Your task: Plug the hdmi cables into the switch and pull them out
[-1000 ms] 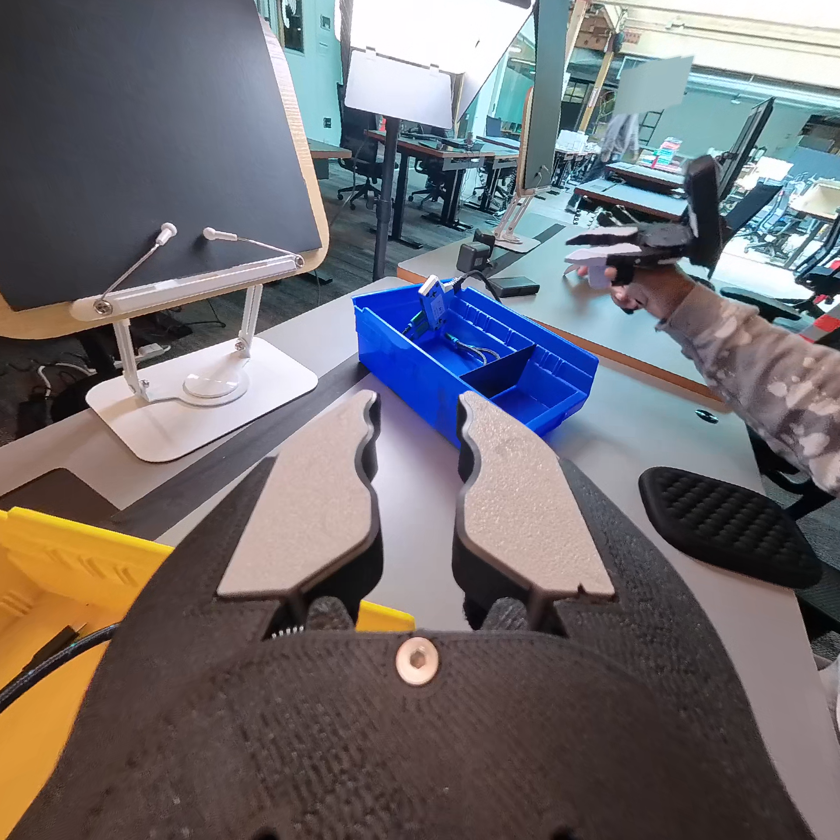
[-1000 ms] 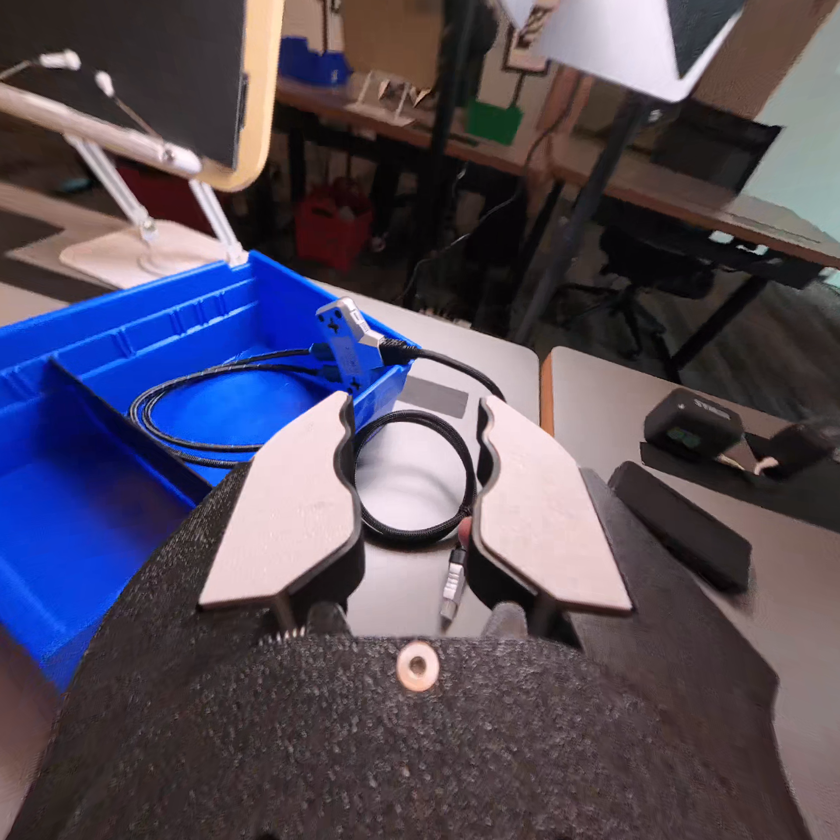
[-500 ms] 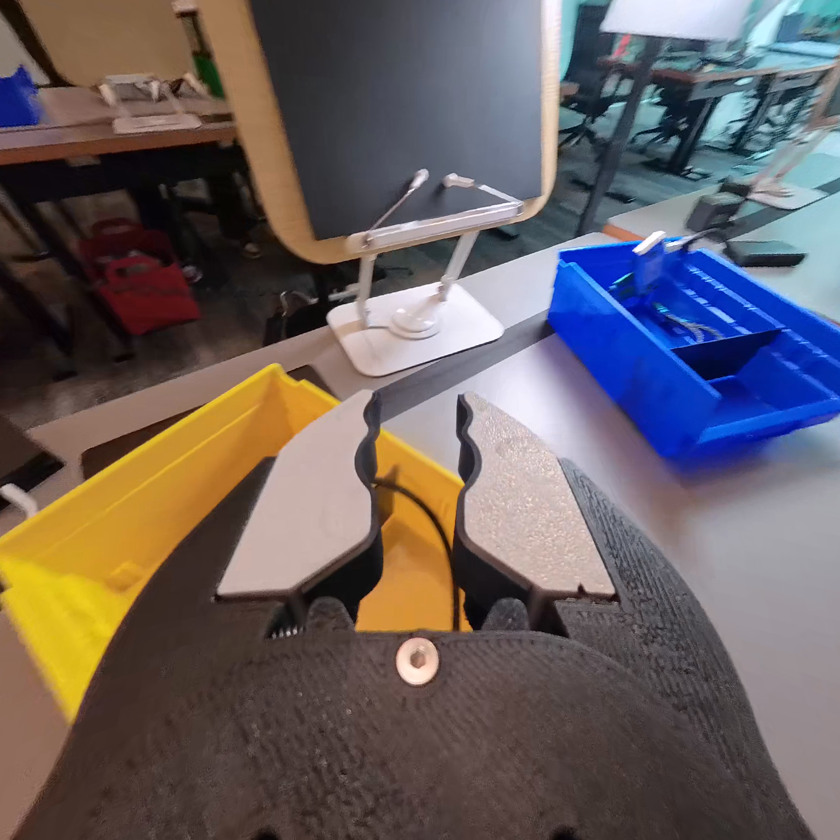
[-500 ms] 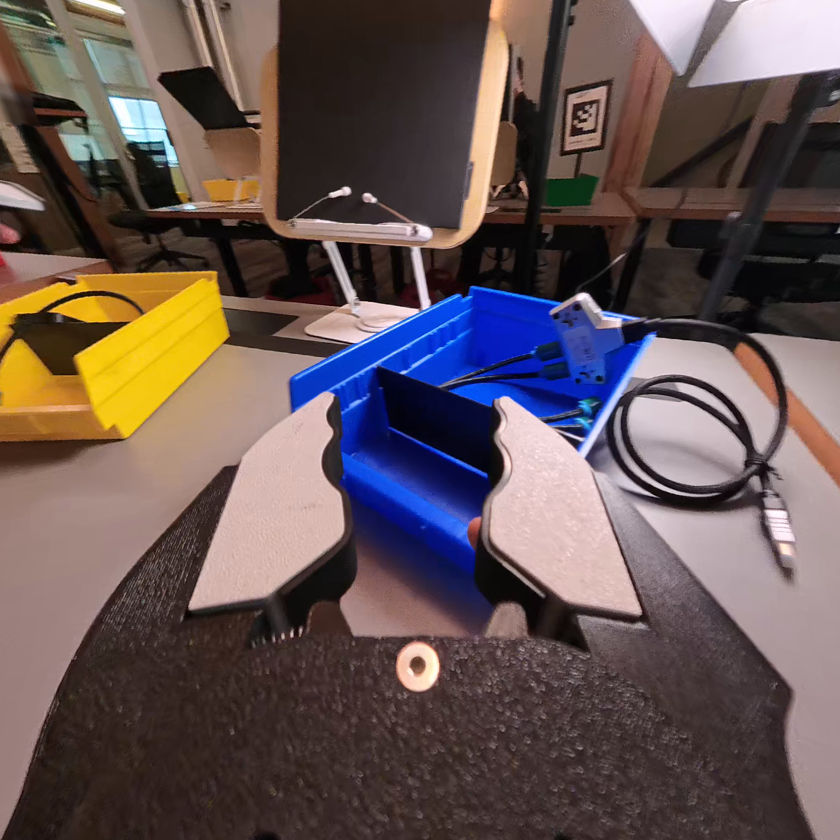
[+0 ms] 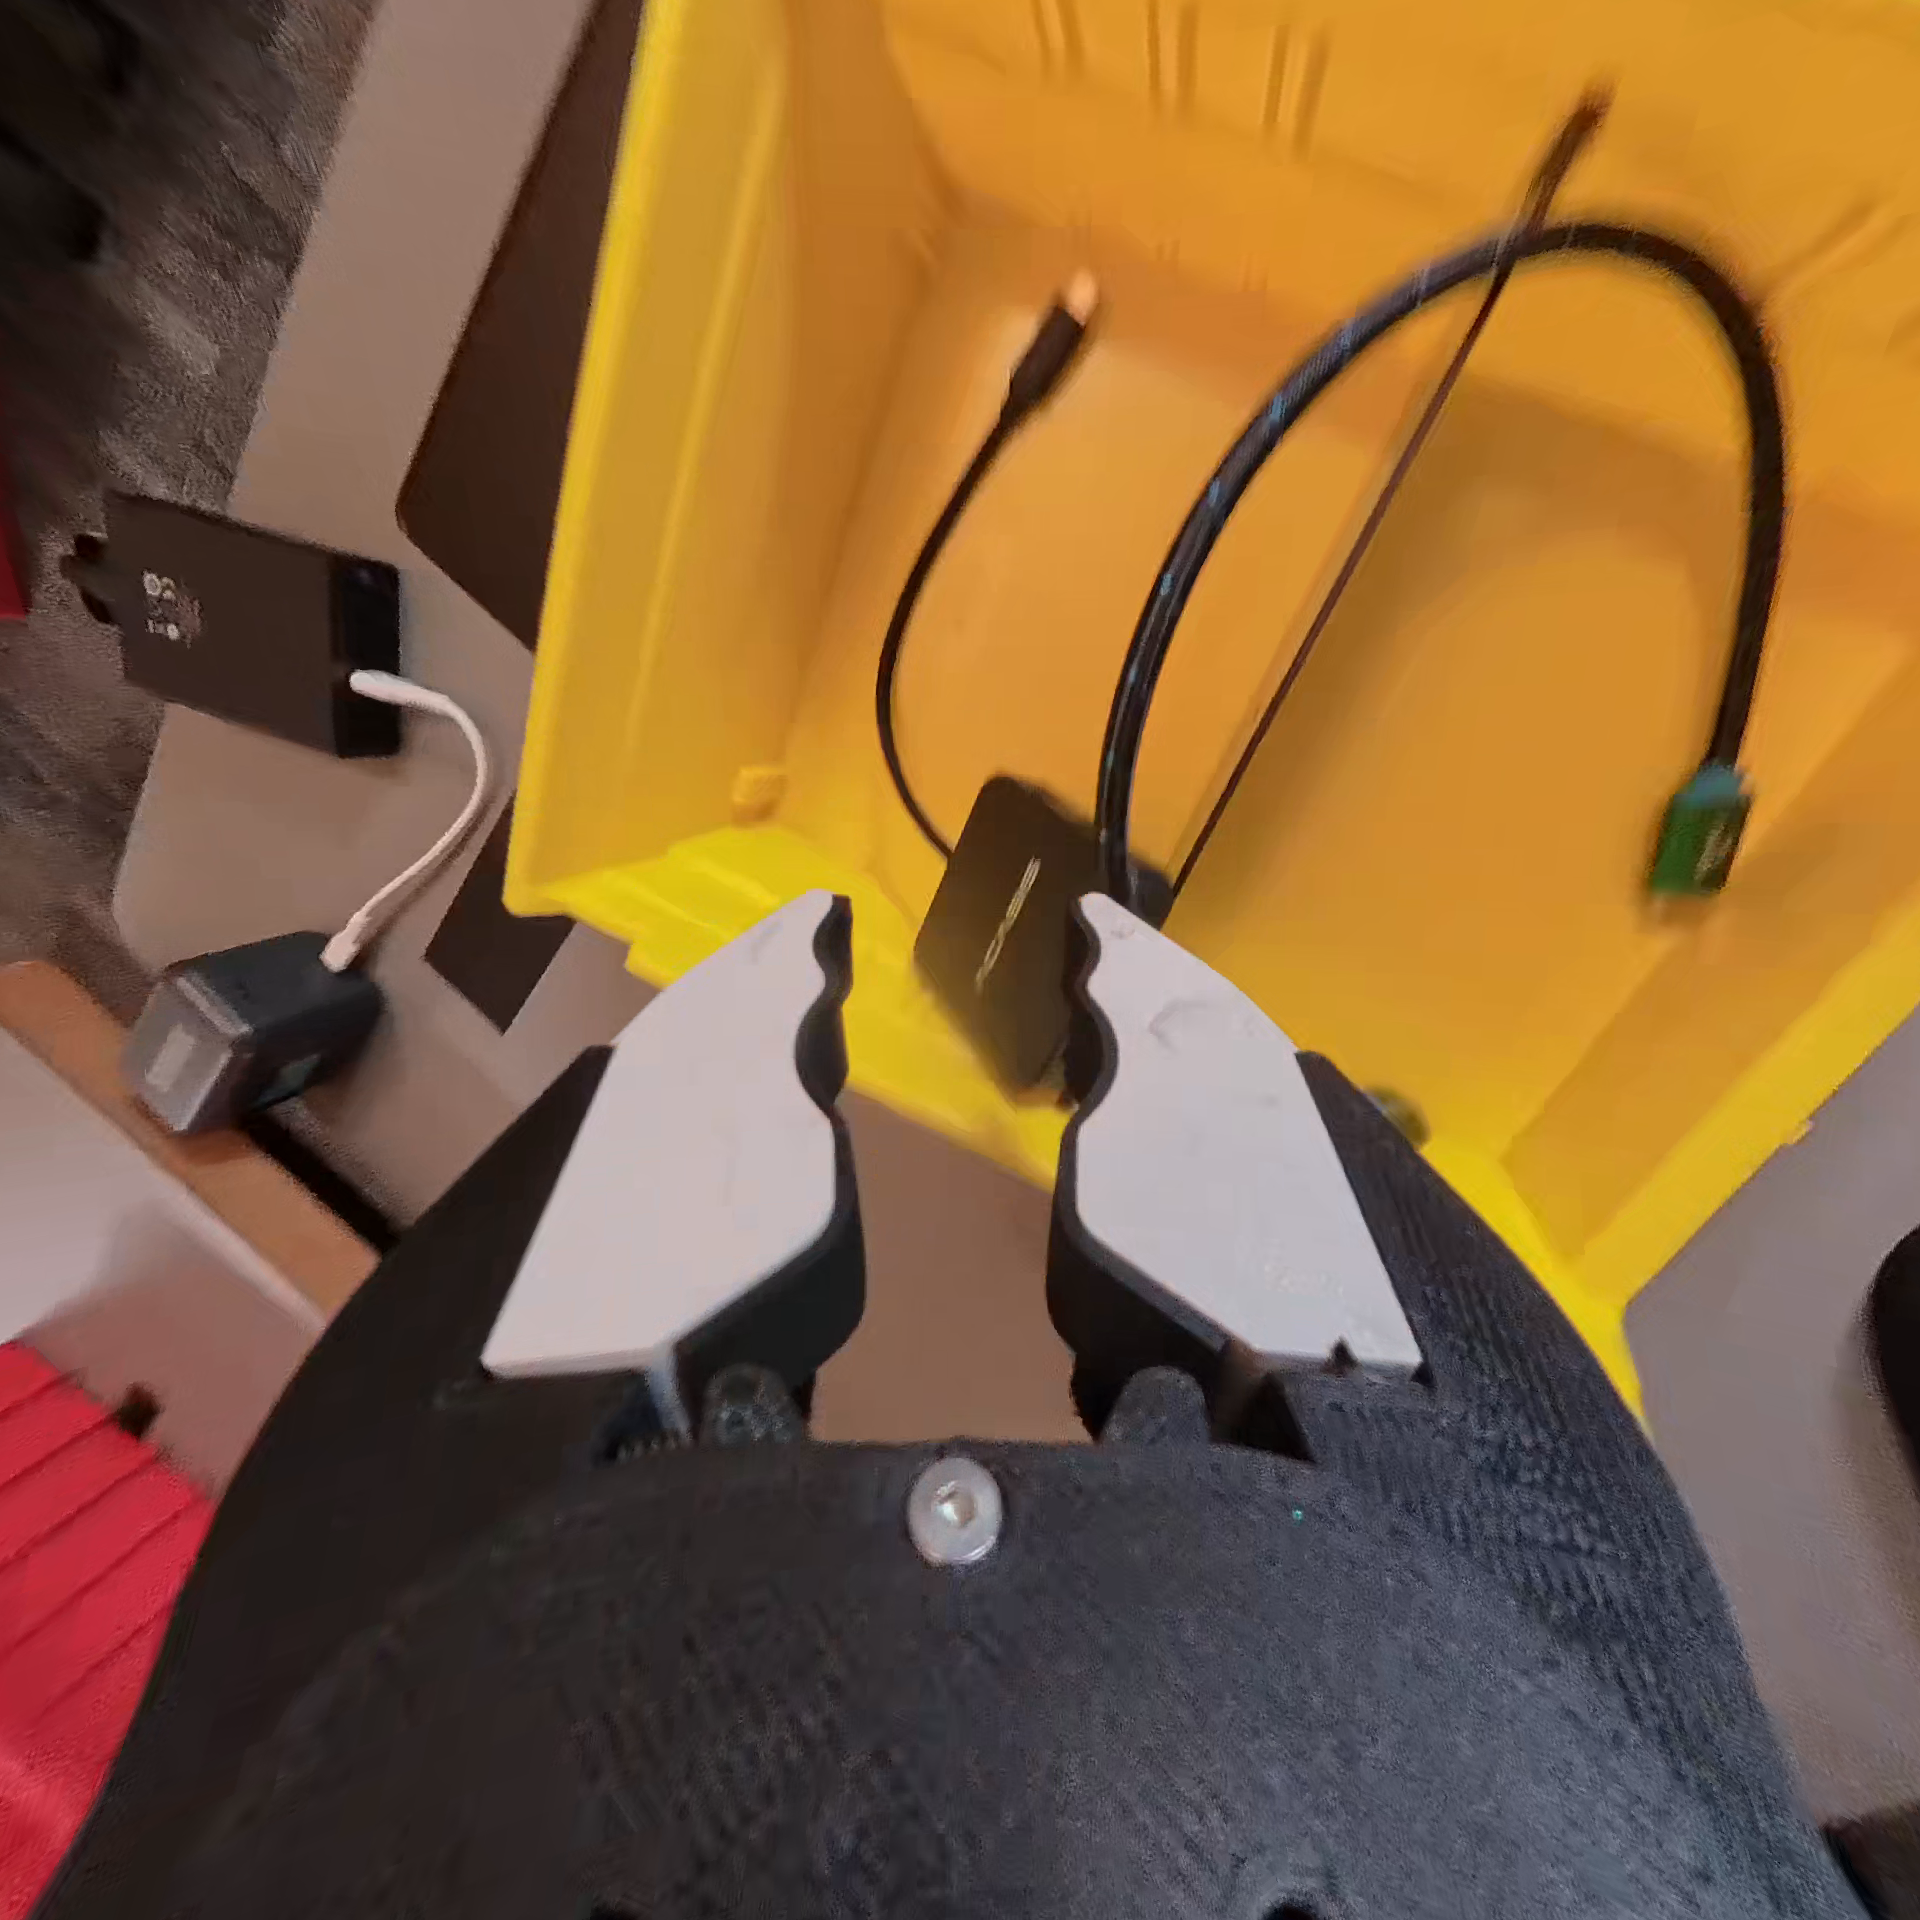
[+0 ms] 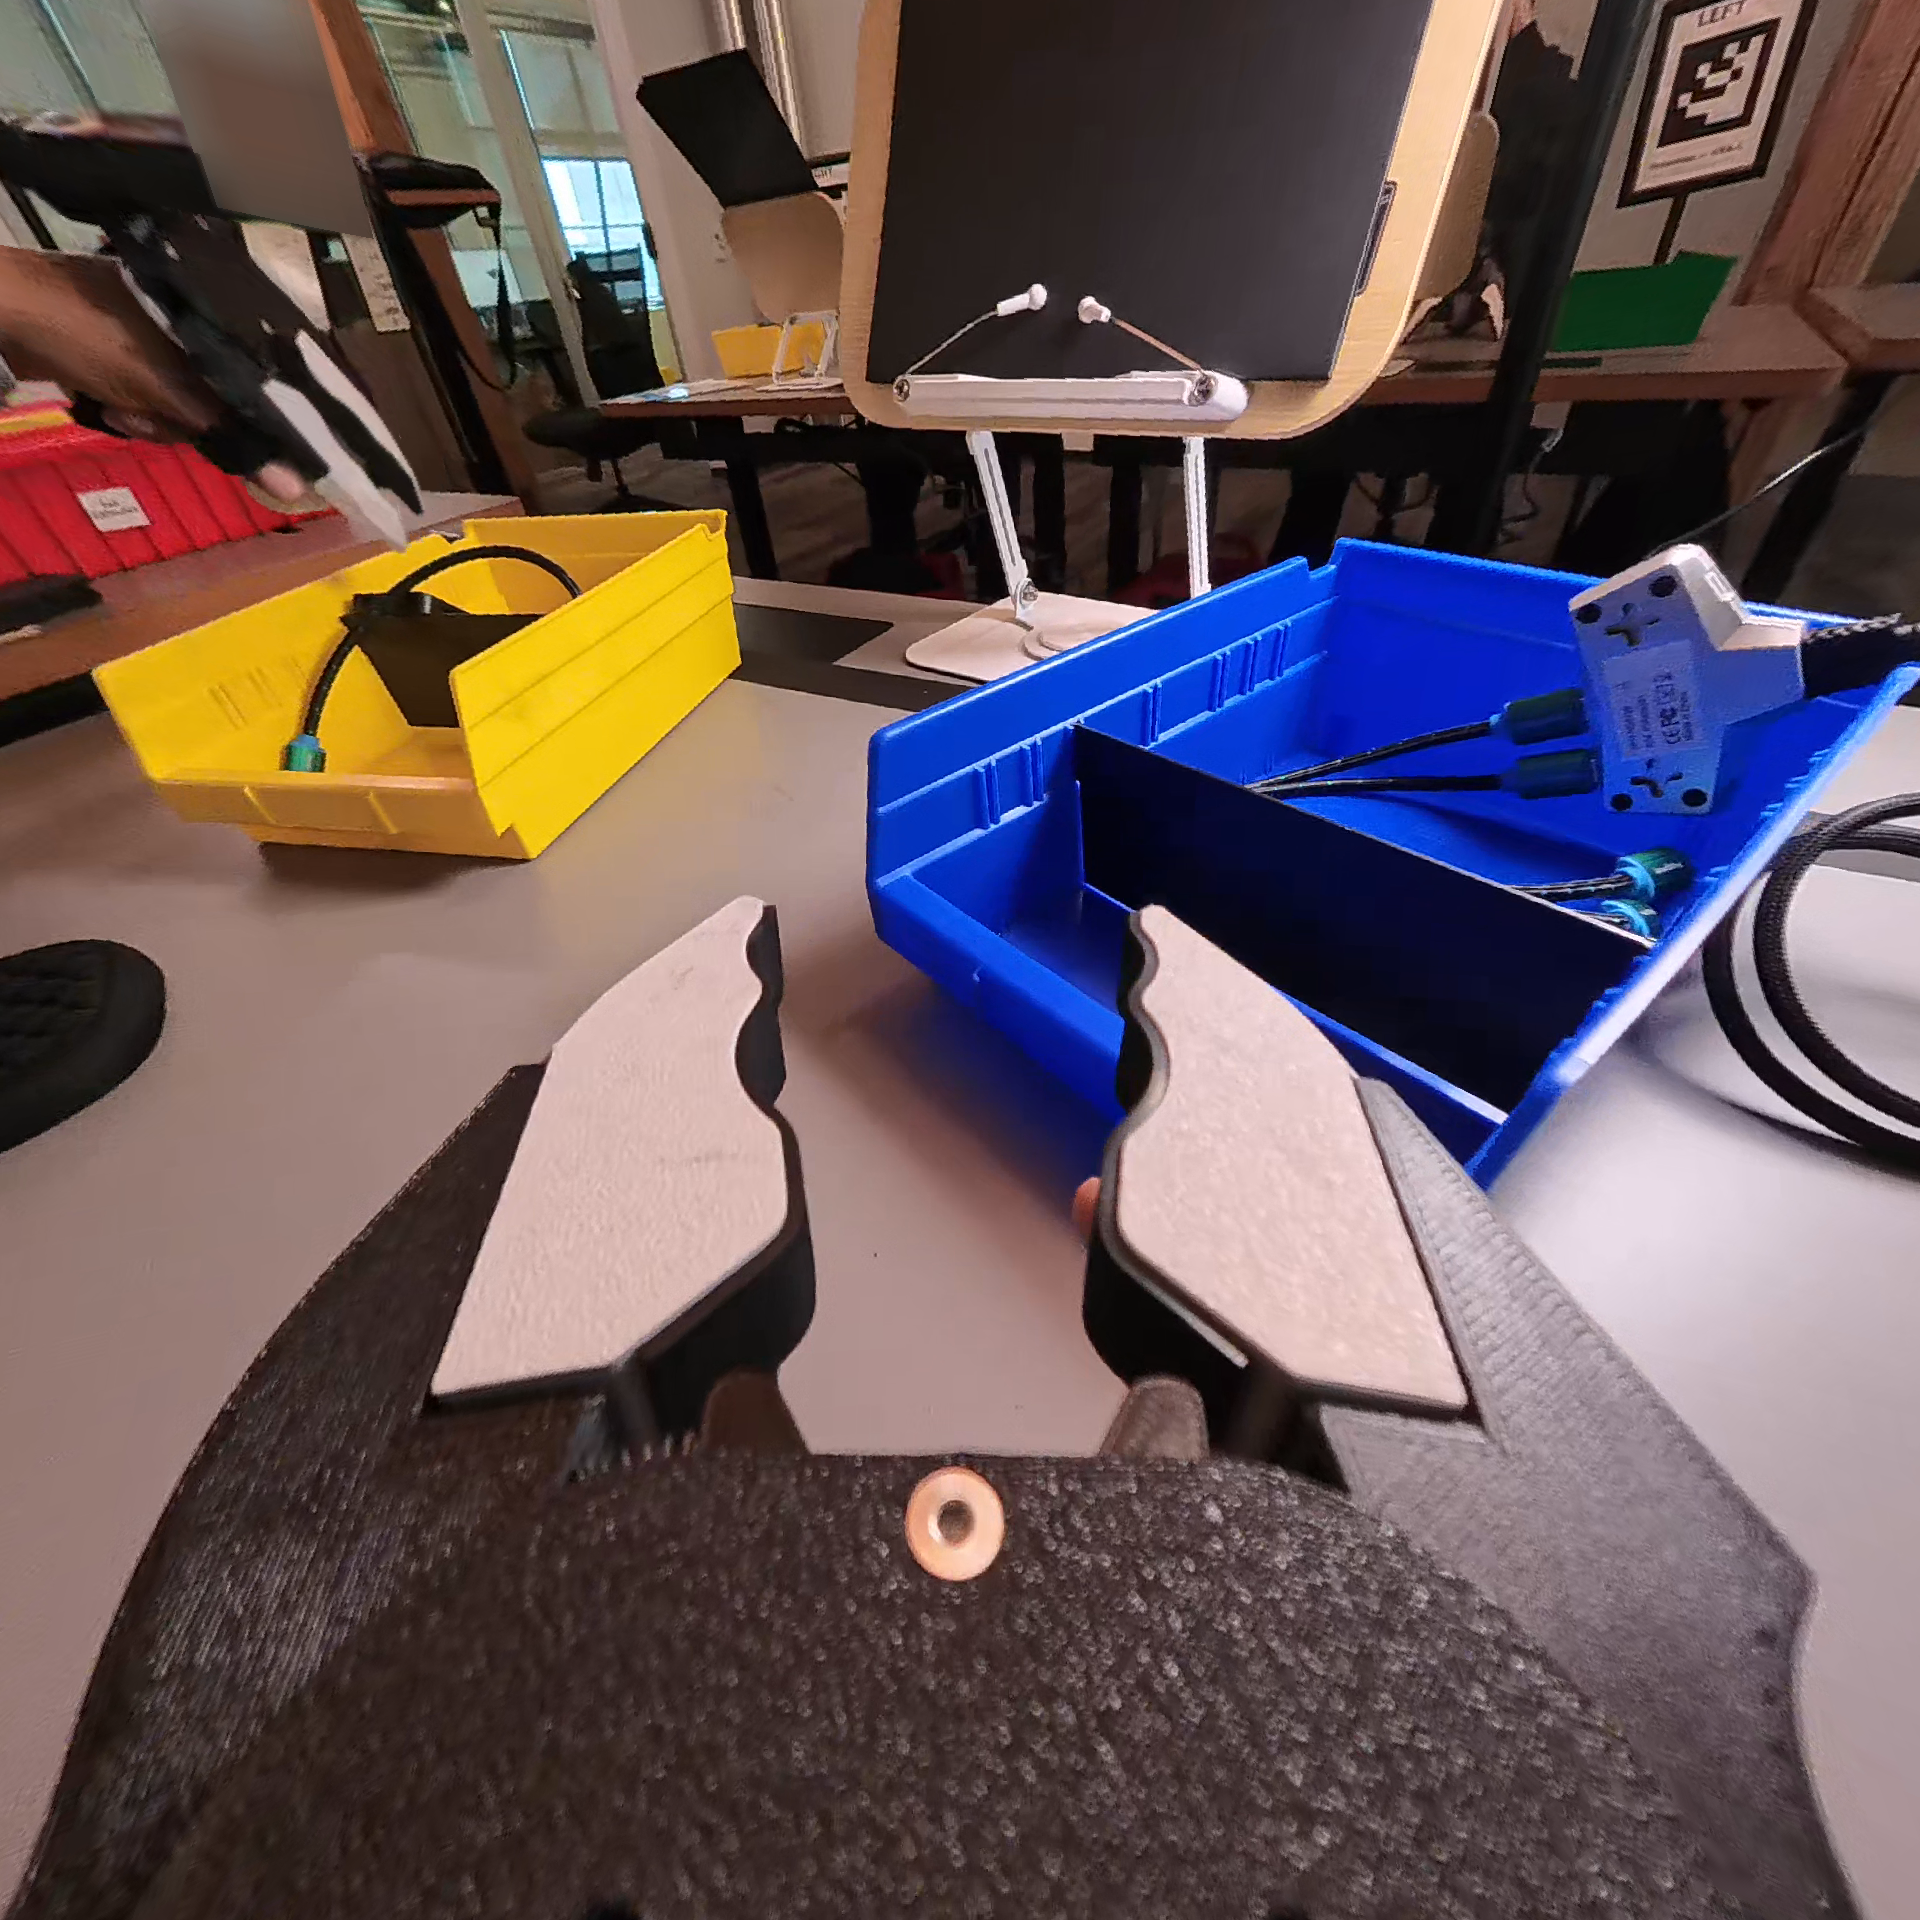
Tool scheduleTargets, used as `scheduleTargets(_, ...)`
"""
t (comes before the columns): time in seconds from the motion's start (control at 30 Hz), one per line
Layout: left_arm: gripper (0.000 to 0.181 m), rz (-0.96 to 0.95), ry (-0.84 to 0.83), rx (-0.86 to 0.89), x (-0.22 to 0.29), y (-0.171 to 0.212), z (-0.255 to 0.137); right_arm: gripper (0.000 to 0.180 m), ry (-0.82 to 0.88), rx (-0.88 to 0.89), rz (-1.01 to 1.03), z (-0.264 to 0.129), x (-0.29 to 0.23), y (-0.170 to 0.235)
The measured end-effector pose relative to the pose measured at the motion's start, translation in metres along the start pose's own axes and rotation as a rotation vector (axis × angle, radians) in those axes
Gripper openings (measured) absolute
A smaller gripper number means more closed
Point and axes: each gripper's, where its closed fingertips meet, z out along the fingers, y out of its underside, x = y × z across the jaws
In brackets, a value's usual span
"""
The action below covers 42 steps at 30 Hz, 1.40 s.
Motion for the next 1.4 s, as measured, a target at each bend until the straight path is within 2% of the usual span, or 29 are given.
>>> scheduleTargets(0.13, 0.047, 0.146, 0.044, -0.115, 0.014, 0.023, 0.007, 0.060, -0.004, 0.010, 0.017, -0.001, 0.003, 0.002)
scheduleTargets(0.23, 0.047, 0.203, 0.041, -0.116, 0.018, 0.029, 0.017, 0.059, -0.030, 0.008, 0.042, 0.001, 0.001, 0.003)
scheduleTargets(0.37, 0.044, 0.210, 0.090, -0.068, 0.026, 0.028, 0.019, 0.059, -0.039, 0.000, 0.027, 0.003, -0.003, 0.004)
scheduleTargets(0.47, 0.051, 0.220, 0.123, -0.114, 0.030, 0.036, 0.021, 0.059, -0.041, 0.004, 0.019, 0.002, -0.004, 0.004)
scheduleTargets(0.63, 0.043, 0.233, 0.184, -0.113, 0.038, 0.033, 0.027, 0.058, -0.060, 0.011, 0.039, 0.003, -0.007, 0.004)
scheduleTargets(0.73, 0.046, 0.219, 0.210, -0.140, 0.041, 0.035, 0.031, 0.057, -0.063, 0.015, 0.036, 0.003, -0.007, 0.003)
scheduleTargets(0.87, 0.026, 0.286, 0.178, -0.171, 0.042, 0.033, 0.029, 0.056, -0.059, 0.022, 0.036, 0.000, -0.006, 0.003)
scheduleTargets(0.93, 0.013, 0.299, 0.178, -0.122, 0.043, 0.026, 0.020, 0.055, -0.056, 0.022, 0.040, -0.001, -0.004, 0.004)
scheduleTargets(1.1, 0.000, 0.297, 0.142, -0.128, 0.034, 0.028, 0.007, 0.054, -0.077, 0.026, 0.077, -0.002, -0.003, 0.006)
scheduleTargets(1.3, 0.004, 0.210, 0.160, 0.062, 0.031, -0.007, -0.016, 0.052, -0.076, 0.011, 0.068, 0.000, -0.004, 0.009)
scheduleTargets(1.4, 0.007, 0.097, 0.026, 0.044, 0.000, -0.017, -0.012, 0.052, -0.082, -0.001, 0.071, 0.002, -0.005, 0.012)
